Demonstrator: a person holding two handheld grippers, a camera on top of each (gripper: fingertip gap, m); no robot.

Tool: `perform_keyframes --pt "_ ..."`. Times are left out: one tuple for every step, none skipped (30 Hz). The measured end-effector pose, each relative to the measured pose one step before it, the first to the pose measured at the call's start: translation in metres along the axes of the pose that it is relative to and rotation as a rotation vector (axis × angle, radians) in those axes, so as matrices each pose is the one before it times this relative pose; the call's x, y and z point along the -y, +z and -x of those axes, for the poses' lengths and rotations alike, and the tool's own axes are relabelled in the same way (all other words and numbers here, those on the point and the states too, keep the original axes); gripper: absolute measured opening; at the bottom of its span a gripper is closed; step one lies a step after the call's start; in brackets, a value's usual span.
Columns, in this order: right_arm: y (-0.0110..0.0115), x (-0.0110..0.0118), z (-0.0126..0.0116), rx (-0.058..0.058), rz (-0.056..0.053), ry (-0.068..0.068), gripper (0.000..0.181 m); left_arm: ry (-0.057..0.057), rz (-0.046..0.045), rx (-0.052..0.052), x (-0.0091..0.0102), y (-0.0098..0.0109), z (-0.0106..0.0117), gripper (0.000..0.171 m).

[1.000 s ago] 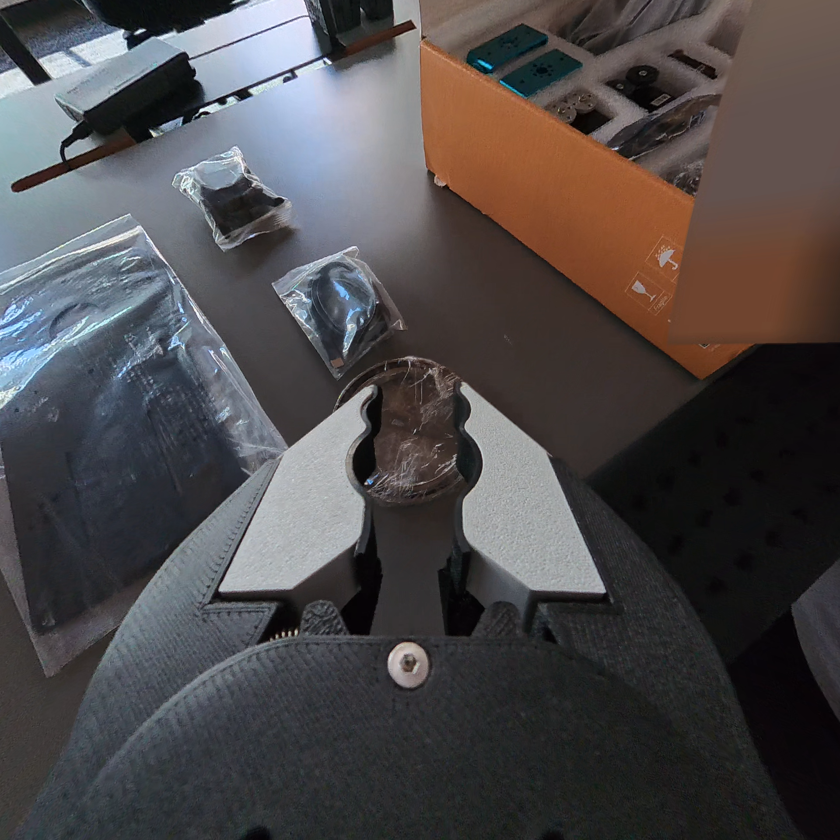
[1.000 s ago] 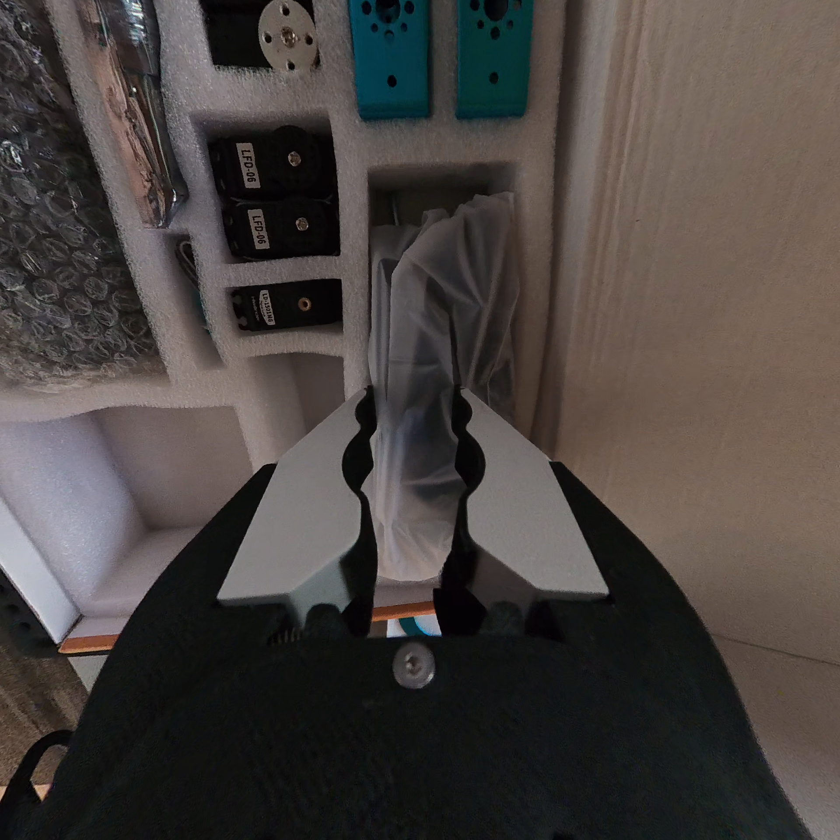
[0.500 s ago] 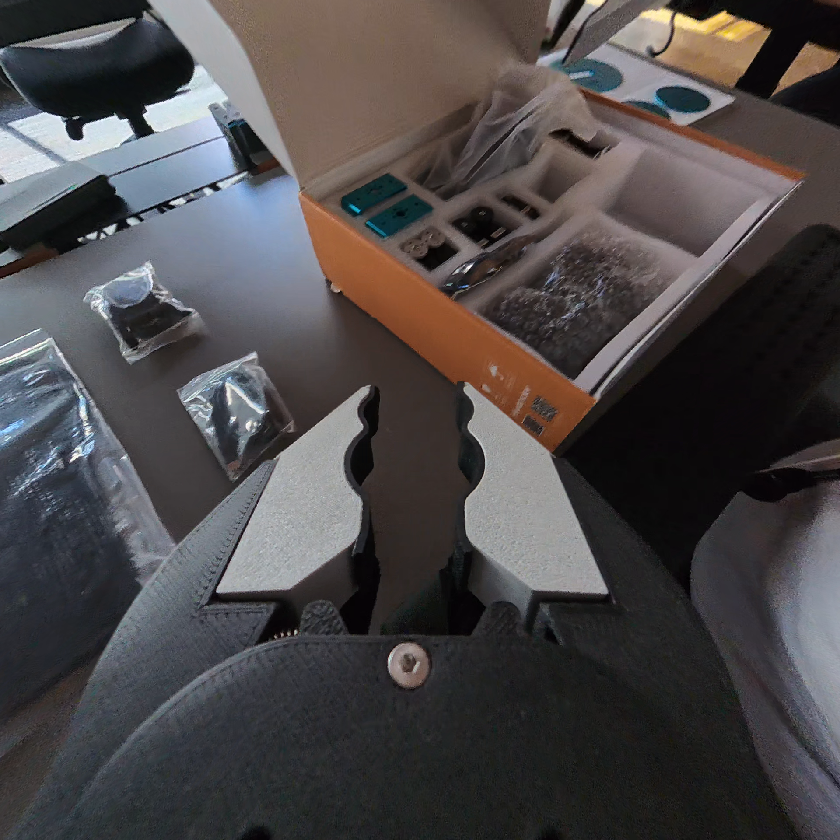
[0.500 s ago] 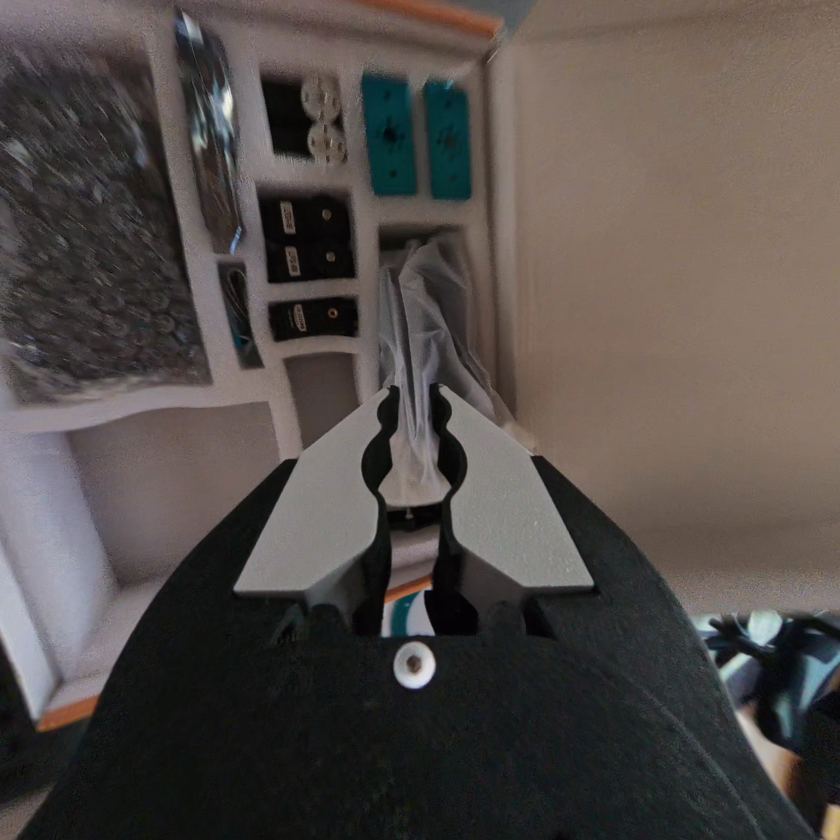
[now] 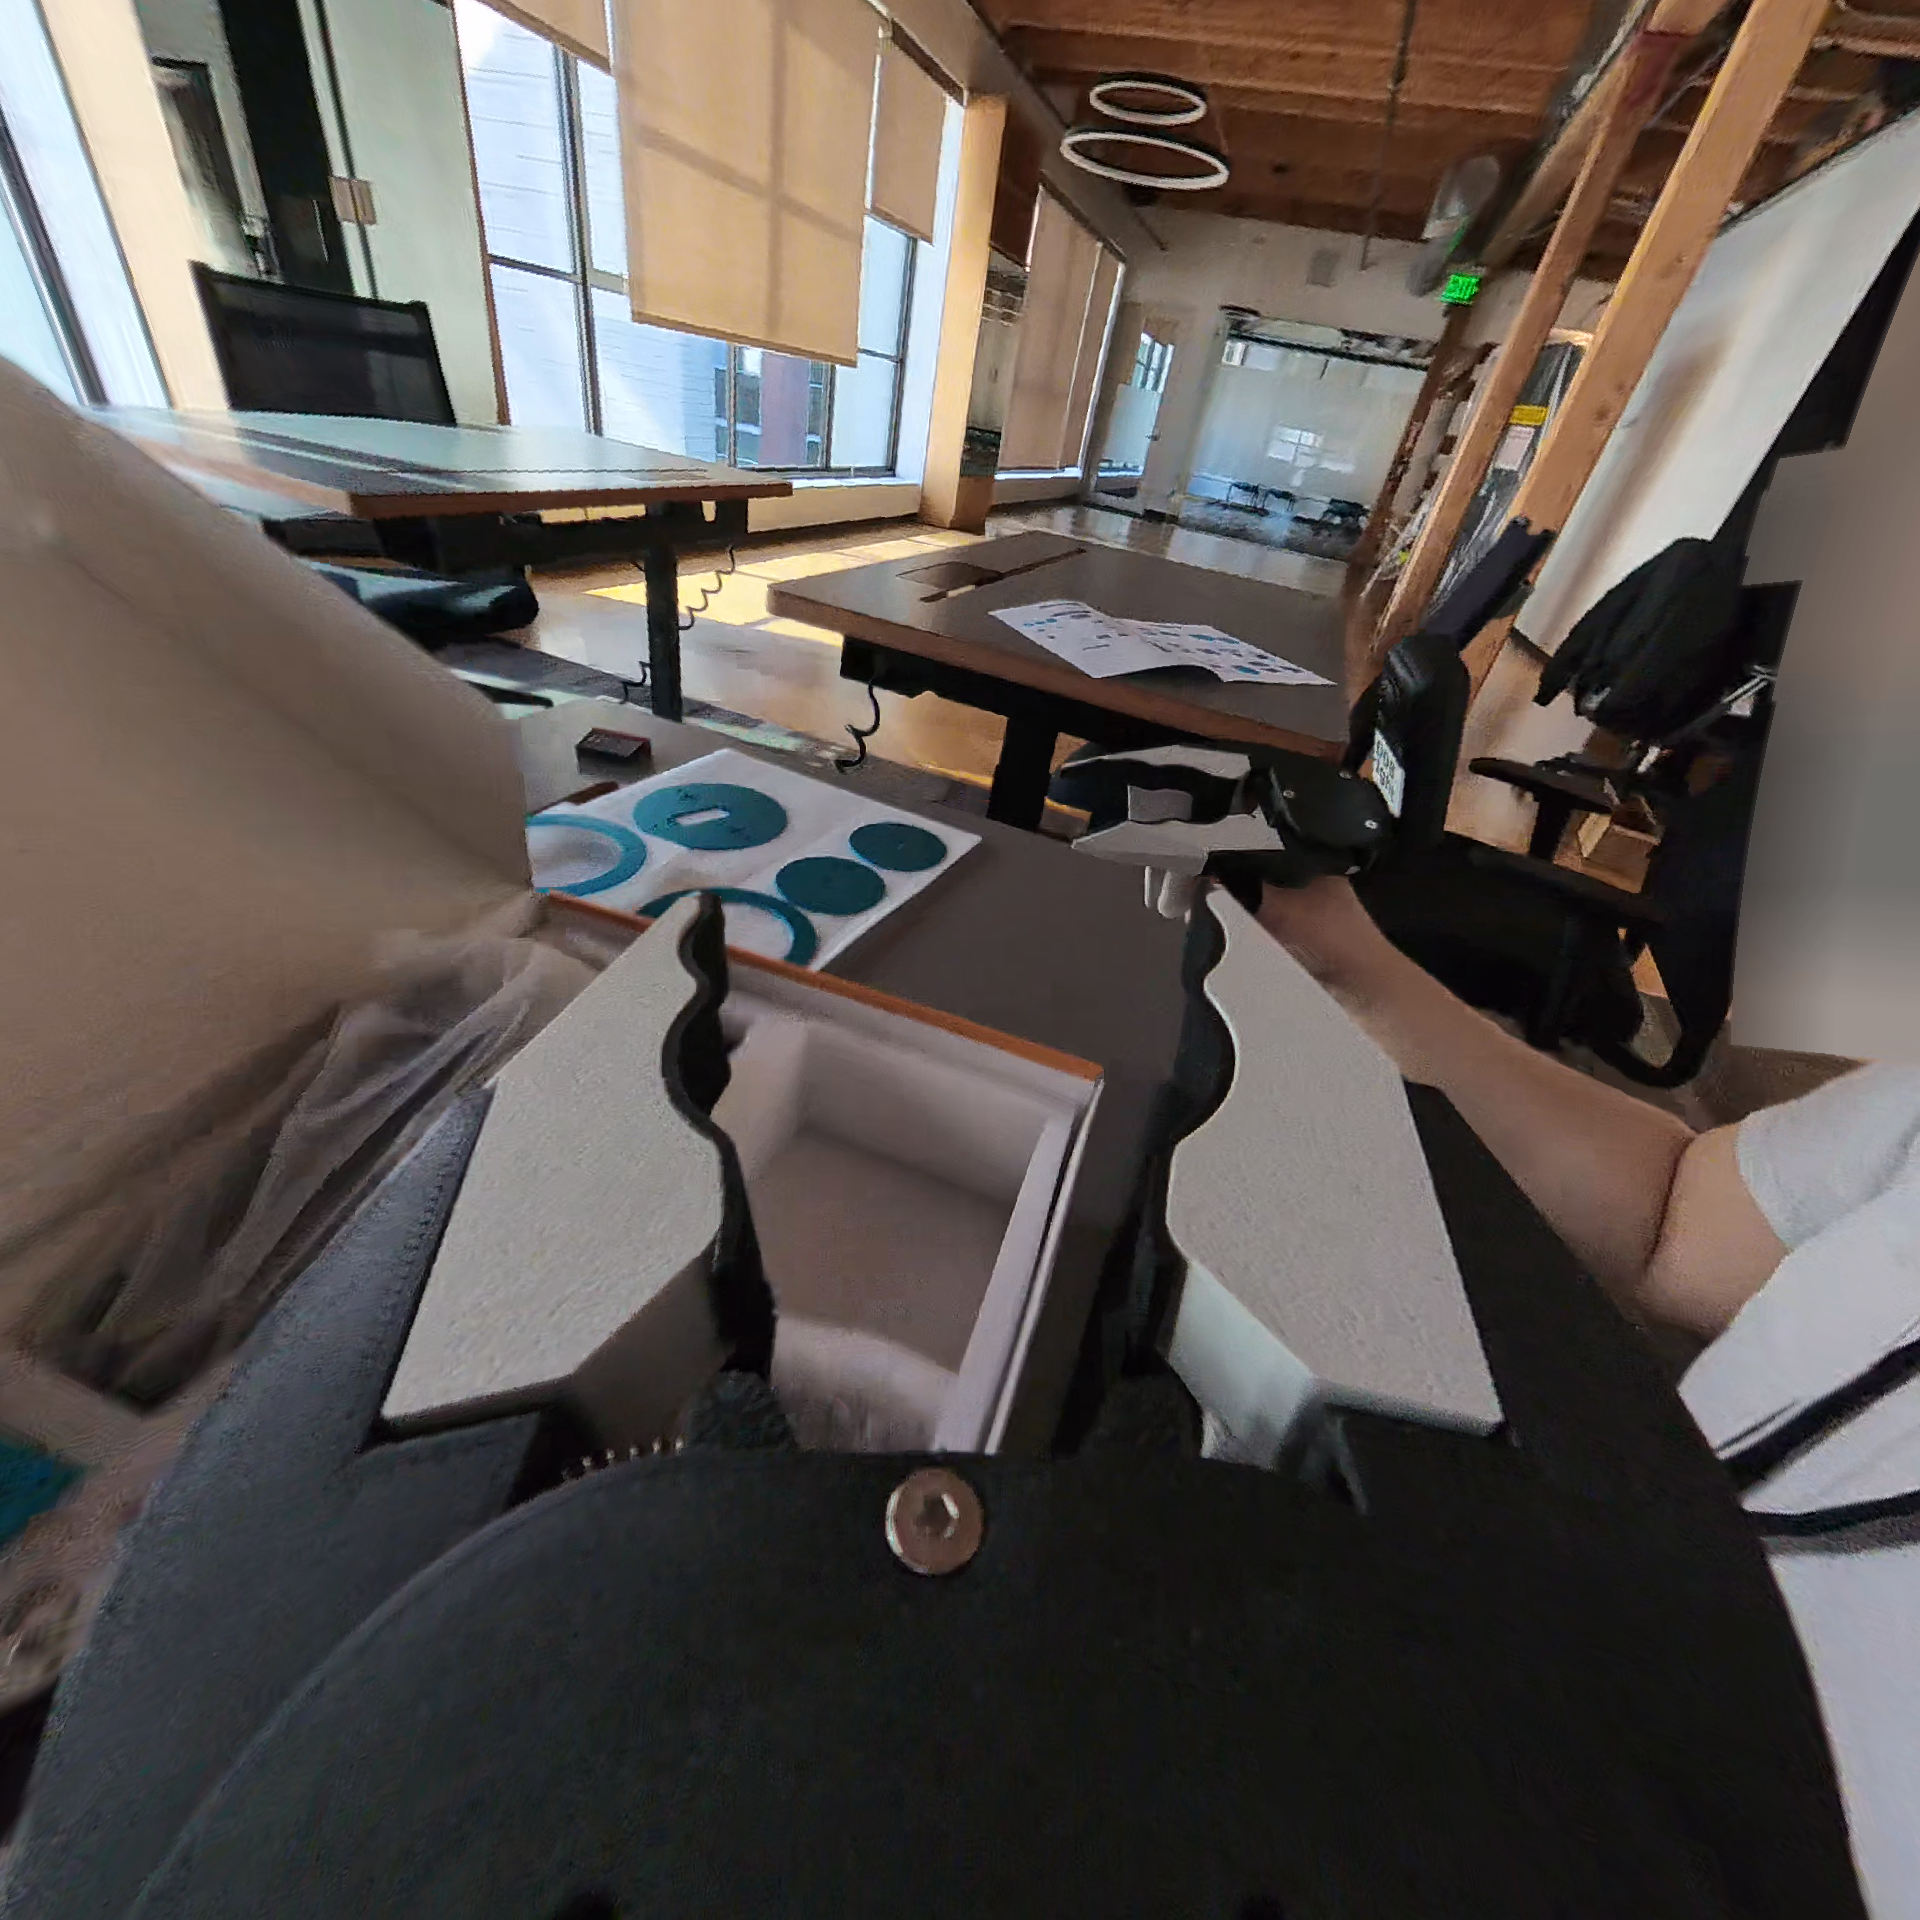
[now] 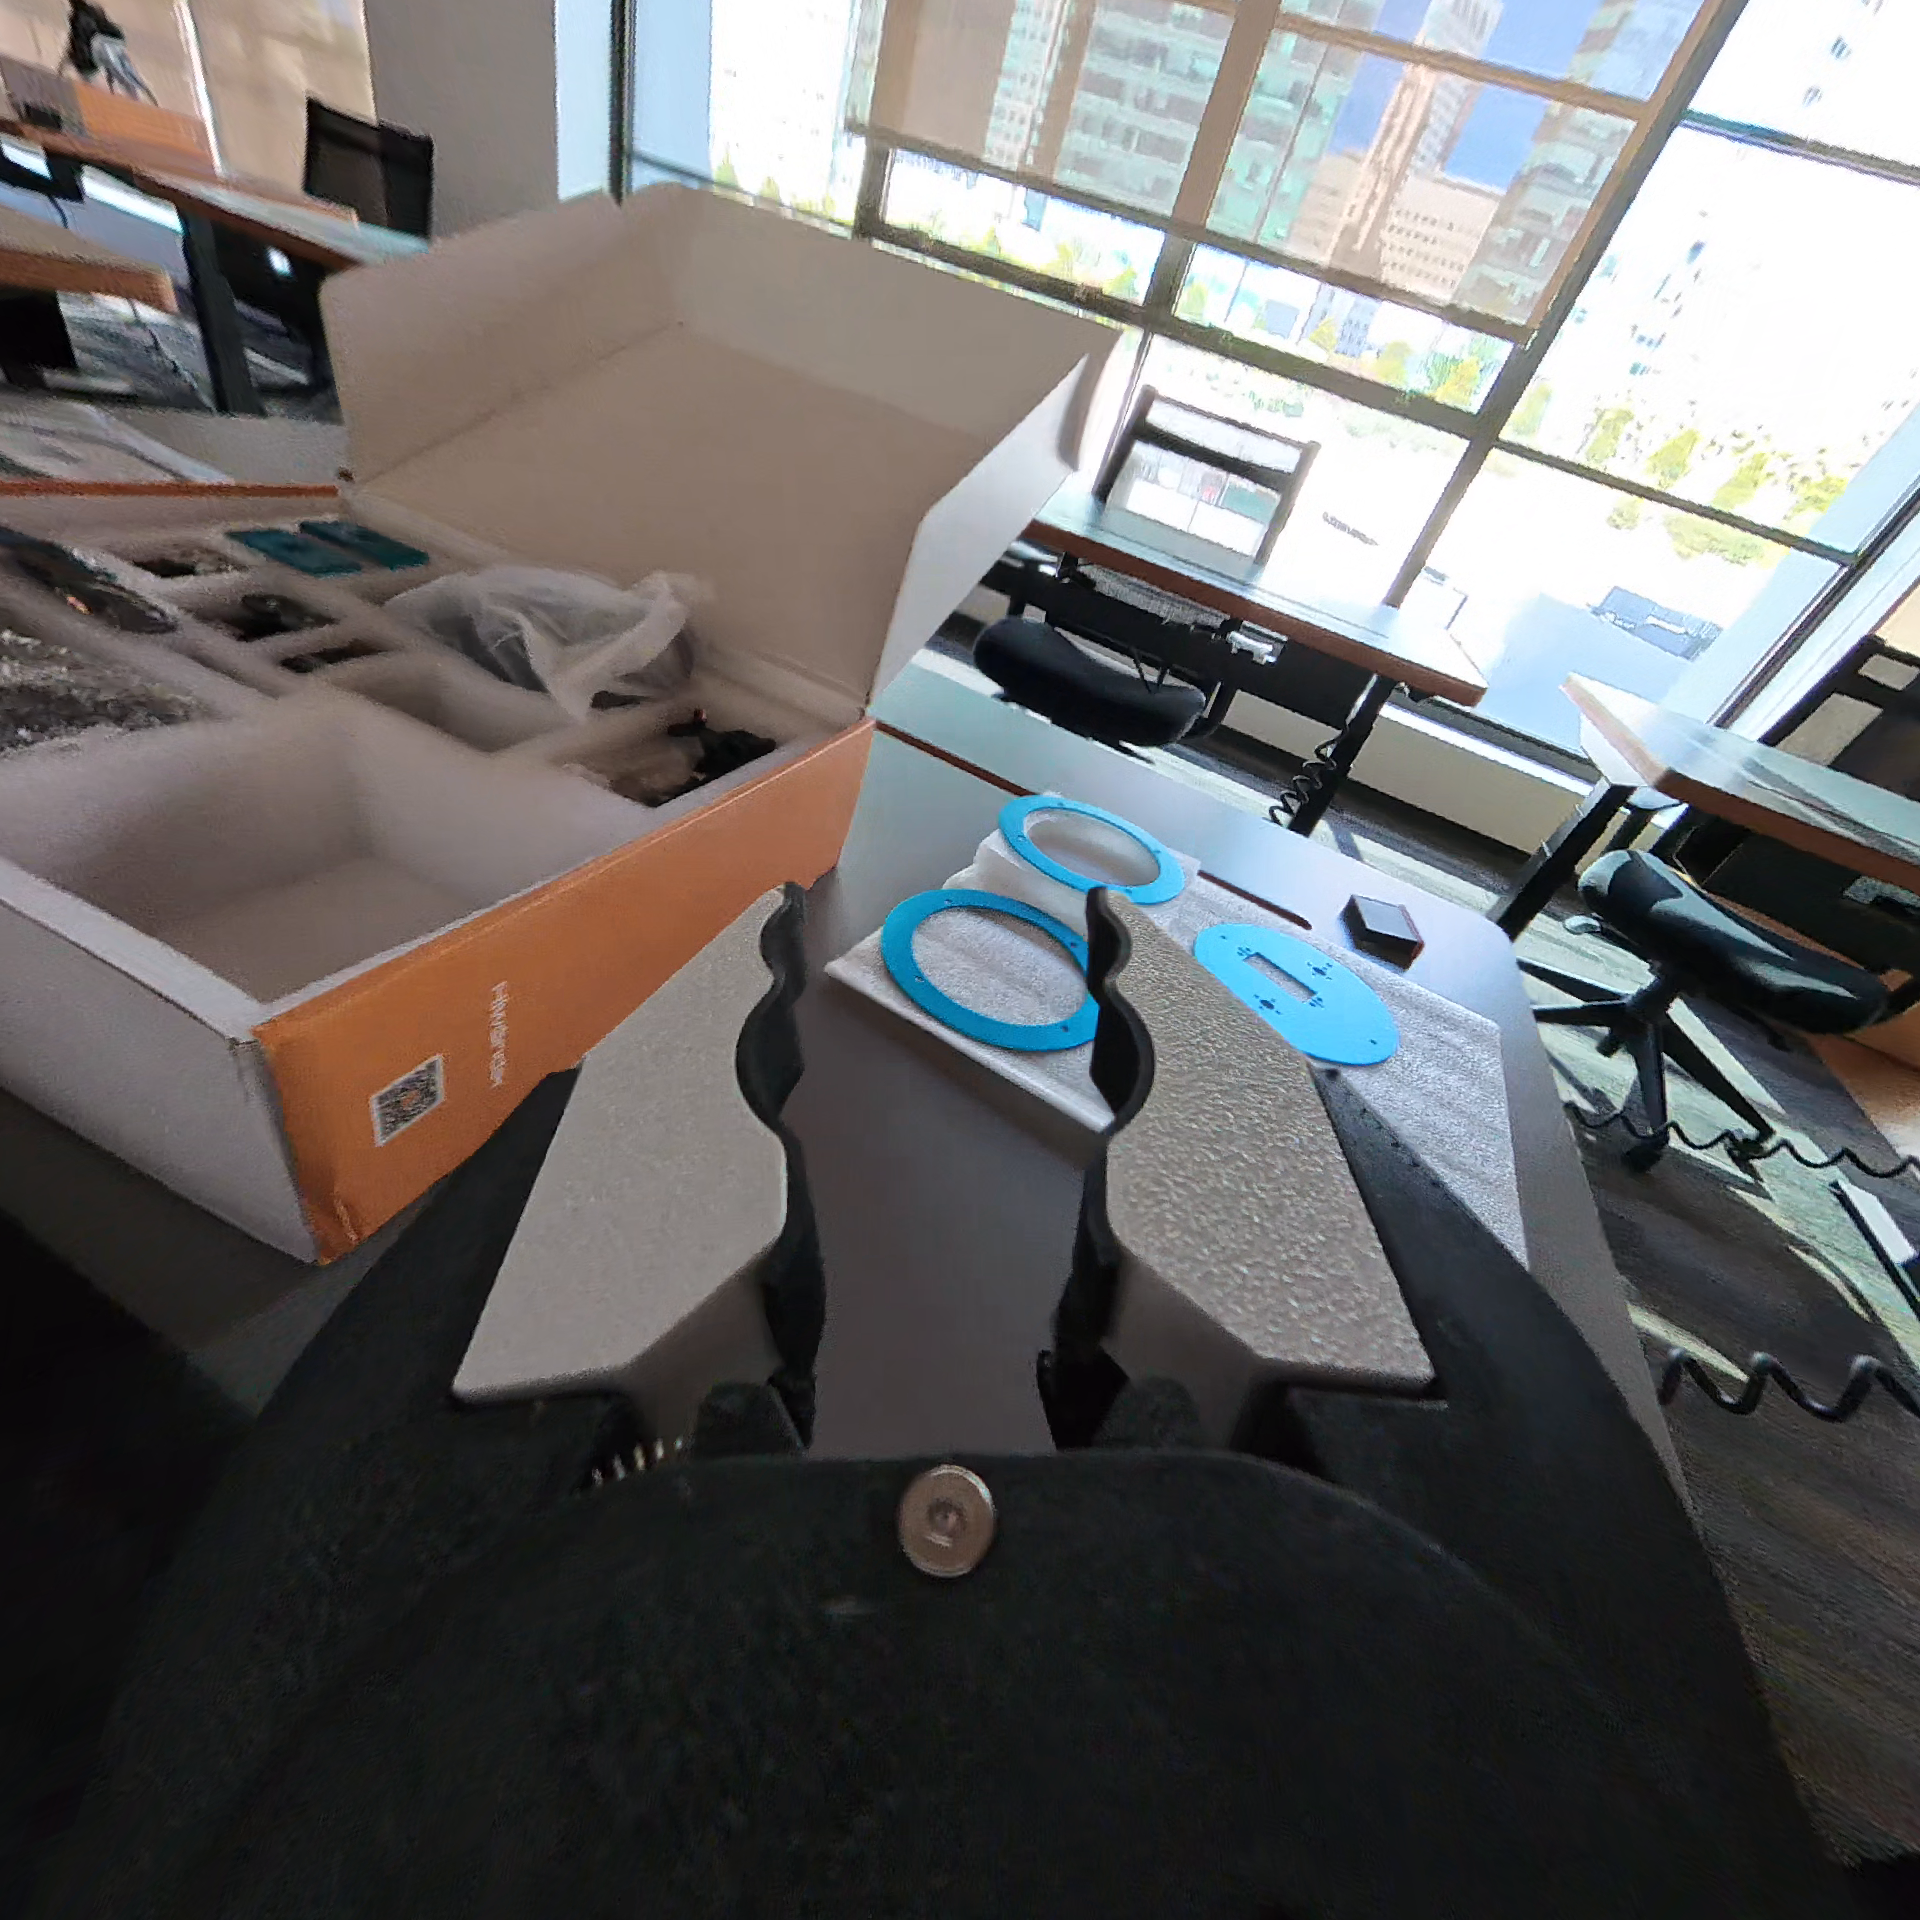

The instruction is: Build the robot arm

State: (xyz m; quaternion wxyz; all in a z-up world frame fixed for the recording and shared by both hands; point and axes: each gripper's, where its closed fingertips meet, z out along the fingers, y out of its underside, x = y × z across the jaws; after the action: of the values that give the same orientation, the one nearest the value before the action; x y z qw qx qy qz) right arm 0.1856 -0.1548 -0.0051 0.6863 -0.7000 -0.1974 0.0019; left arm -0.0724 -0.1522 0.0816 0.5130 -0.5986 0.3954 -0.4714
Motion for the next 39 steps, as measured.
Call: perform_keyframes --pt "-0.00190 -0.00042 -0.01138 -0.0036 -0.0287 0.0254 0.052 0.0170 0.00273 -0.0032 0.00488 0.02073 -0.00321 0.087" --pt "-0.00264 0.00103 -0.01184 -0.0066 -0.0297 0.0285 0.052 0.0191 -0.00488 -0.0008 0.00531 0.02150 -0.00367 0.085" --pt "-0.00382 0.00219 -0.01132 -0.0045 -0.0306 0.0188 0.051 0.0136 -0.01573 -0.0045 0.00597 0.02171 -0.00549 0.083" --pt "-0.00500 0.00196 -0.01037 -0.0028 -0.0272 0.0131 0.048 0.0081 -0.02498 -0.0088 0.00548 0.02159 -0.00751 0.080" --pt "-0.00564 0.00020 -0.00946 0.0017 -0.0137 0.0076 0.044 0.0064 -0.02547 -0.0154 0.00444 0.02070 -0.00910 0.078" --pt "-0.00665 -0.00141 -0.00996 -0.0012 -0.0025 -0.0012 0.038 0.0038 -0.02366 -0.0200 0.00337 0.02005 -0.00965 0.076" --pt "-0.00779 -0.00198 -0.01112 -0.0092 0.0000 -0.0018 0.033 0.0030 -0.01613 -0.0233 0.00070 0.01921 -0.01002 0.075" --pt "-0.00890 -0.00193 -0.00975 0.0004 -0.0014 0.0014 0.027 0.0042 -0.00192 -0.0257 -0.00248 0.02132 -0.00807 0.074" --pt "-0.01019 -0.00086 -0.00838 0.0066 -0.0089 0.0040 0.021 0.0054 0.00920 -0.0291 -0.00478 0.02003 -0.00878 0.071" --pt "-0.01142 0.00031 -0.00870 0.0019 -0.0170 0.0035 0.015 0.0072 0.01617 -0.0274 -0.00671 0.01822 -0.00917 0.070" --pt "-0.01208 0.00011 -0.01115 -0.0162 -0.0153 0.0005 0.012 0.0073 0.02017 -0.0206 -0.00760 0.01780 -0.00794 0.070" --pt "-0.01237 -0.00021 -0.01258 -0.0257 -0.0100 -0.0067 0.010 0.0039 0.01868 -0.0196 -0.00692 0.01732 -0.00762 0.070" --pt "-0.01205 -0.00097 -0.01303 -0.0272 0.0002 -0.0118 0.007 -0.0028 0.01501 -0.0192 -0.00600 0.01727 -0.00747 0.069" --pt "-0.01147 -0.00237 -0.01384 -0.0286 0.0139 -0.0147 0.004 -0.0117 0.01219 -0.0159 -0.00568 0.01724 -0.00646 0.068" --pt "-0.01099 -0.00249 -0.01583 -0.0358 0.0194 -0.0148 0.001 -0.0171 0.01060 -0.0136 -0.00483 0.01606 -0.00577 0.068" --pt "-0.01025 -0.00119 -0.01686 -0.0342 0.0145 -0.0149 0.001 -0.0159 0.01173 -0.0087 -0.00408 0.01546 -0.00500 0.068" --pt "-0.00975 -0.00108 -0.01818 -0.0327 0.0167 -0.0136 0.001 -0.0111 0.01291 0.0020 -0.00382 0.01554 -0.00411 0.068" --pt "-0.00914 -0.00170 -0.02023 -0.0362 0.0231 -0.0146 0.001 -0.0025 0.01260 0.0121 -0.00362 0.01447 -0.00291 0.068" --pt "-0.00876 -0.00284 -0.02269 -0.0443 0.0307 -0.0223 0.002 0.0100 0.01493 0.0213 -0.00384 0.01293 -0.00221 0.068" --pt "-0.00847 -0.00249 -0.02421 -0.0486 0.0274 -0.0225 0.004 0.0230 0.01388 0.0341 -0.00344 0.01171 -0.00090 0.068" --pt "-0.00840 -0.00191 -0.02386 -0.0432 0.0257 -0.0196 0.004 0.0286 0.01125 0.0453 -0.00298 0.01067 0.00017 0.068" --pt "-0.00852 -0.00200 -0.02389 -0.0430 0.0264 -0.0220 0.004 0.0240 0.01355 0.0478 -0.00278 0.00954 -0.00001 0.068" --pt "-0.00892 -0.00180 -0.02459 -0.0491 0.0221 -0.0273 0.004 0.0157 0.01056 0.0433 -0.00186 0.00836 -0.00110 0.067" --pt "-0.00862 -0.00254 -0.02573 -0.0555 0.0234 -0.0261 0.004 0.0041 0.00518 0.0403 -0.00114 0.00749 -0.00133 0.066" --pt "-0.00760 -0.00411 -0.02522 -0.0535 0.0272 -0.0219 0.005 -0.0095 0.01016 0.0372 -0.00173 0.00684 -0.00139 0.067" --pt "-0.00632 -0.00506 -0.02351 -0.0444 0.0275 -0.0176 0.005 -0.0102 0.01561 0.0229 -0.00237 0.00700 -0.00371 0.069" --pt "-0.00480 -0.00628 -0.02131 -0.0312 0.0275 -0.0064 0.007 -0.0057 0.01582 0.0117 -0.00248 0.00722 -0.00545 0.070" --pt "-0.00341 -0.00680 -0.01953 -0.0211 0.0258 0.0104 0.011 -0.0057 0.01714 0.0114 -0.00211 0.00739 -0.00529 0.072" --pt "-0.00238 -0.00627 -0.01570 -0.0005 0.0221 0.0154 0.015 0.0014 0.01017 0.0071 -0.00031 0.00730 -0.00631 0.072" --pt "-0.00231 -0.00521 -0.01482 -0.0023 0.0177 0.0087 0.018 0.0102 -0.00256 0.0042 0.00217 0.00702 -0.00687 0.072" --pt "-0.00252 -0.00542 -0.01661 -0.0225 0.0214 0.0009 0.022 0.0126 -0.00669 0.0072 0.00383 0.00722 -0.00623 0.072" --pt "-0.00232 -0.00679 -0.01571 -0.0242 0.0338 -0.0044 0.024 0.0150 -0.00558 0.0032 0.00488 0.00671 -0.00685 0.072" --pt "-0.00210 -0.00717 -0.01313 -0.0145 0.0371 -0.0097 0.026 0.0154 -0.00351 -0.0045 0.00577 0.00773 -0.00732 0.072" --pt "-0.00292 -0.00642 -0.01215 -0.0163 0.0298 -0.0052 0.027 0.0101 -0.00452 -0.0097 0.00712 0.00875 -0.00756 0.072" --pt "-0.00299 -0.00480 -0.01031 -0.0109 0.0192 0.0004 0.029 0.0103 -0.01299 -0.0167 0.00958 0.00937 -0.00879 0.071" --pt "-0.00188 -0.00391 -0.00739 0.0049 0.0149 -0.0031 0.029 0.0135 -0.01643 -0.0216 0.01039 0.01024 -0.00916 0.072" --pt "-0.00008 -0.00397 -0.00534 0.0195 0.0192 -0.0165 0.034 0.0126 -0.00818 -0.0225 0.00910 0.01187 -0.00864 0.072" --pt "0.00180 -0.00256 -0.00884 -0.0017 0.0176 -0.0122 0.035 0.0094 0.00215 -0.0251 0.00698 0.01373 -0.00807 0.073" --pt "0.00355 -0.00299 -0.00939 -0.0006 0.0257 -0.0170 0.035 0.0077 0.00670 -0.0280 0.00620 0.01609 -0.00746 0.073"
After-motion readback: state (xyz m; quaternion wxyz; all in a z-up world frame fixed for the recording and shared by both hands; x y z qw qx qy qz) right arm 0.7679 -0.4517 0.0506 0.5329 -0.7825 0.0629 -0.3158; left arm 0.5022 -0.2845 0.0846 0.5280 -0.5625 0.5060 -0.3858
